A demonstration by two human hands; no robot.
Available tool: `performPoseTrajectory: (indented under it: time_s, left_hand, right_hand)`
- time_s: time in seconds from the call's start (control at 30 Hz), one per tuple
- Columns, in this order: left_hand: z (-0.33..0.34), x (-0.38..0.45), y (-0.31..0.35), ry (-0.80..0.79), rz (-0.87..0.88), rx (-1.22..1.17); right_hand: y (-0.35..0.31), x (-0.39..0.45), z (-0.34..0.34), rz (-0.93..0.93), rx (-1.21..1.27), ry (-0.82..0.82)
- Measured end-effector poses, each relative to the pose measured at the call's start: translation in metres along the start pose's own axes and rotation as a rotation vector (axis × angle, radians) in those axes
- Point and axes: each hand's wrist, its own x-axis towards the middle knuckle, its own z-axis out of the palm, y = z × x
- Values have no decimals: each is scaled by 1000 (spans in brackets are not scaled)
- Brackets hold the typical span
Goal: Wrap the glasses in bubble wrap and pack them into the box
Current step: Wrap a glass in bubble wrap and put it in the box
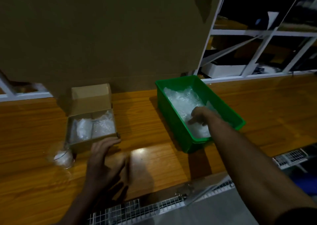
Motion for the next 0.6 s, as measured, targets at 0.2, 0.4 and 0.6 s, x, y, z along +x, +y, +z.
performPoseTrajectory:
  time_s: [0.2, 0.4, 0.6]
  left_hand:
    - [36, -5, 6, -103, -66, 5]
    - [38, -10, 0, -110, -177, -46]
    - [14, -4, 5, -66, -330, -162]
  right_hand:
    - [-2, 16, 3, -8, -152, 187]
    - [3, -2, -28, -18, 159, 639]
    - [-20, -102, -58, -350, 613, 824]
